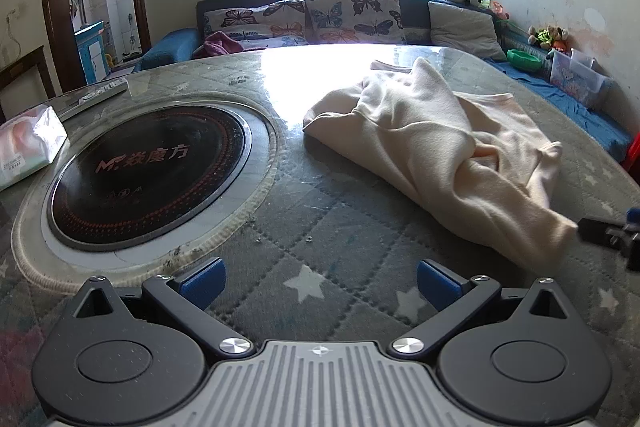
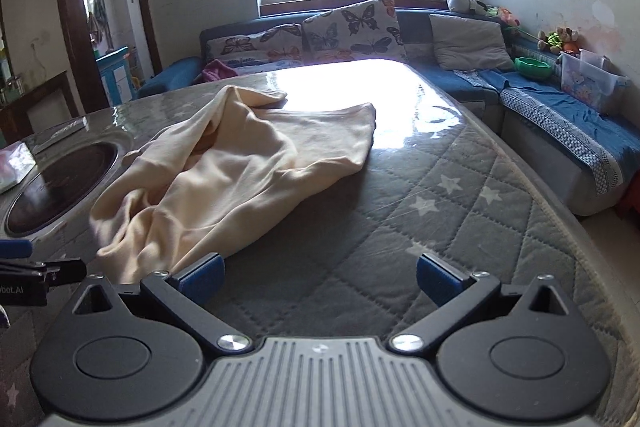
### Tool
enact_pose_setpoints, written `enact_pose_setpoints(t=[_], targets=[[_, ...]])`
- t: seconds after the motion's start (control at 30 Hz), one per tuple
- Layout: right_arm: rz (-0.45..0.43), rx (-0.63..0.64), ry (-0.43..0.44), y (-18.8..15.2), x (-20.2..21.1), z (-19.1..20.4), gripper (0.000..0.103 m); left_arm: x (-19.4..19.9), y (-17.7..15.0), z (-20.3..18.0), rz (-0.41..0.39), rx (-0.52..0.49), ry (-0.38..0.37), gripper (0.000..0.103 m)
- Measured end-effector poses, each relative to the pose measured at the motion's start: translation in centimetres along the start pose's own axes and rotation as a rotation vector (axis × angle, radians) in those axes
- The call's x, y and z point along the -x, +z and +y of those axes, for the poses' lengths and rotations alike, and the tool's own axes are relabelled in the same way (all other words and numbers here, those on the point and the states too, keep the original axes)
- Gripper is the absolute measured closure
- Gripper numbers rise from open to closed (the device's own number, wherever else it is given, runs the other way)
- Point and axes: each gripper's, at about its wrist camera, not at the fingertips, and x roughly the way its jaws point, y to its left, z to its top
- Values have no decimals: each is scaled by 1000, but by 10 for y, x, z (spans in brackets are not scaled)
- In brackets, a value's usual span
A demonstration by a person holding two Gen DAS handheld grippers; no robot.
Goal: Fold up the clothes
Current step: 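Approach the crumpled cream sweatshirt with both grippers open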
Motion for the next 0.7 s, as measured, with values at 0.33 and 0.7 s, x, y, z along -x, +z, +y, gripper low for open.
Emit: enact_pose_setpoints(t=[0.33, 0.7], targets=[[8, 20, 22, -7, 13, 13, 0, 17, -6, -7, -1, 13, -13, 0], [23, 49, 35, -10, 19, 22, 0, 24, -7, -15, 1, -3, -19, 0]])
